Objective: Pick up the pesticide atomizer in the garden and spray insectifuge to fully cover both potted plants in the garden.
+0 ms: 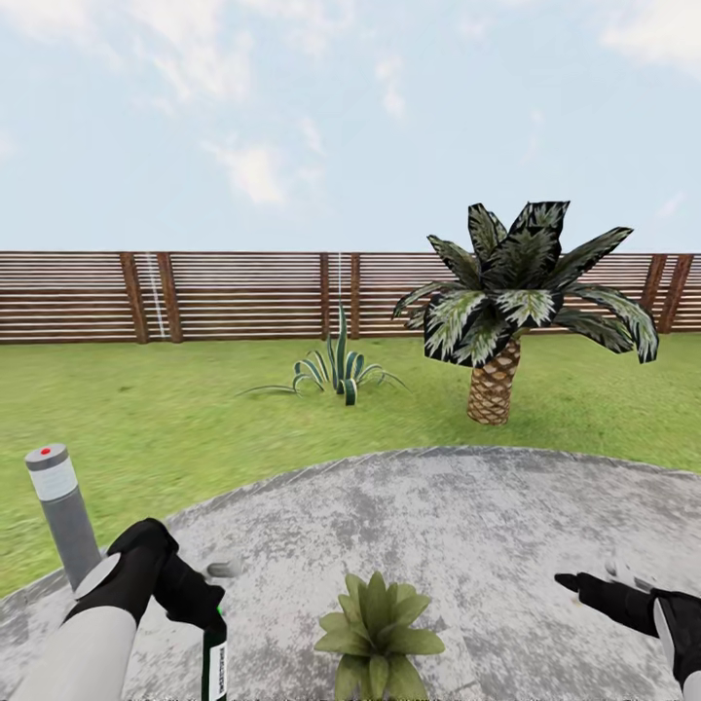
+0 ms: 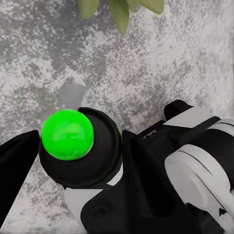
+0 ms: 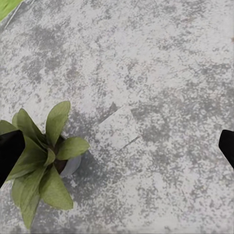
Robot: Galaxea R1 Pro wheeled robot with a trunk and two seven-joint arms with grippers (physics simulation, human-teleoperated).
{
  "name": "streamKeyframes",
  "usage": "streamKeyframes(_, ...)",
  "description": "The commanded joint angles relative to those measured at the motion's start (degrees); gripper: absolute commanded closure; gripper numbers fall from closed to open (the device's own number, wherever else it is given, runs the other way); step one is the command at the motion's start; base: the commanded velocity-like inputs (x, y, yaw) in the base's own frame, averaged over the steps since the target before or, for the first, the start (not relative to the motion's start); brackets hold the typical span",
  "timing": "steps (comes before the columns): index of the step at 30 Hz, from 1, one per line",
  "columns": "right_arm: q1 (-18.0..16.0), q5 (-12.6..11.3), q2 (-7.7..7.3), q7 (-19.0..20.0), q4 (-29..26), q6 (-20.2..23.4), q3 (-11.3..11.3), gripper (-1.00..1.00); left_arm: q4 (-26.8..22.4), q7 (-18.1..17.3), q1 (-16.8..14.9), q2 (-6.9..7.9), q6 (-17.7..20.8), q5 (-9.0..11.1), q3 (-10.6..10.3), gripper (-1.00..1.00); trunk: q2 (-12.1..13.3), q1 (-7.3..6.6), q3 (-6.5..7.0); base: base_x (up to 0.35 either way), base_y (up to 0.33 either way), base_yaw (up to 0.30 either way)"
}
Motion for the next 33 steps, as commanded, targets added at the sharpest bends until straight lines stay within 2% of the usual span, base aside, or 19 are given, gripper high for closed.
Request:
streamKeyframes(1, -0.1, 0.6, 0.04, 0.5, 0.1, 0.1, -0.3, -1.00, 0.1, -0.5, -0.1, 0.09, 0.6, -0.6, 0.1, 1.00, 0.0, 0.00, -0.16, 0.000, 0.000, 0.000)
streamKeyframes(6, -0.1, 0.6, 0.03, 0.5, 0.2, -0.1, -0.3, -1.00, 0.1, 0.1, -0.1, 0.86, 0.6, -0.6, -1.9, 1.00, 0.0, 0.00, -0.62, 0.000, 0.000, 0.000)
streamKeyframes(7, -0.1, 0.6, 0.03, 0.5, 0.3, -0.1, -0.3, -1.00, 0.1, 1.3, -0.1, 0.99, 0.6, -0.6, -3.1, 1.00, 0.0, 0.00, -0.71, 0.000, 0.000, 0.000)
streamKeyframes(9, -0.1, 0.6, 0.08, 0.5, 0.4, -0.1, -0.4, -1.00, 0.0, 5.8, -0.1, 0.86, 0.7, -0.6, -5.8, 1.00, 0.0, 0.00, -0.89, 0.000, 0.000, 0.000)
streamKeyframes(11, -0.1, 0.6, 0.10, 0.5, 0.6, -0.1, -0.4, -1.00, 0.0, 12.0, -0.1, 0.18, 0.7, -0.5, -8.2, 1.00, 0.0, 0.00, -1.08, 0.000, 0.000, 0.000)
streamKeyframes(13, -0.1, 0.6, 0.11, 0.4, 1.6, -0.1, -0.4, -1.00, 0.0, 17.5, -0.1, -0.88, 0.8, -0.4, -9.4, 1.00, 0.0, 0.00, -1.26, 0.000, 0.000, 0.000)
streamKeyframes(15, -0.1, 0.6, 0.07, 0.5, 2.6, -0.1, -0.4, -1.00, 0.0, 20.0, -0.1, -1.39, 0.8, -0.2, -9.8, 1.00, 0.0, 0.00, -1.44, 0.000, 0.000, 0.000)
streamKeyframes(17, -0.1, 0.6, 0.05, 0.5, 3.2, -0.1, -0.4, -1.00, 0.0, 21.0, -0.1, -1.60, 0.7, 0.0, -10.0, 1.00, 0.0, 0.00, -1.63, 0.000, 0.000, 0.000)
streamKeyframes(23, -0.1, 0.6, 0.03, 0.5, 3.5, -0.1, -0.4, -1.00, 0.0, 21.7, -0.1, -1.72, 0.7, 0.5, -10.0, 1.00, 0.0, 0.00, -2.18, 0.000, 0.000, -0.012)
streamKeyframes(27, -0.1, 0.6, 0.03, 0.5, 3.5, -0.1, -0.4, -1.00, 0.0, 21.7, -0.2, -1.72, 0.7, 4.1, -10.0, 1.00, 0.0, 0.00, -2.55, 0.000, 0.000, -0.083)
streamKeyframes(30, -0.1, 0.6, 0.03, 0.5, 3.5, -0.1, -0.4, -1.00, 0.0, 21.6, -0.4, -1.63, 0.8, 9.2, -9.9, 1.00, 0.0, 0.00, -2.83, 0.000, 0.000, -0.099)
streamKeyframes(33, -0.1, 0.6, 0.03, 0.5, 3.5, -0.1, -0.4, -1.00, 0.0, 21.1, -0.6, -1.54, 0.9, 12.6, -9.9, 1.00, 0.0, 0.00, -3.11, 0.000, 0.000, -0.104)
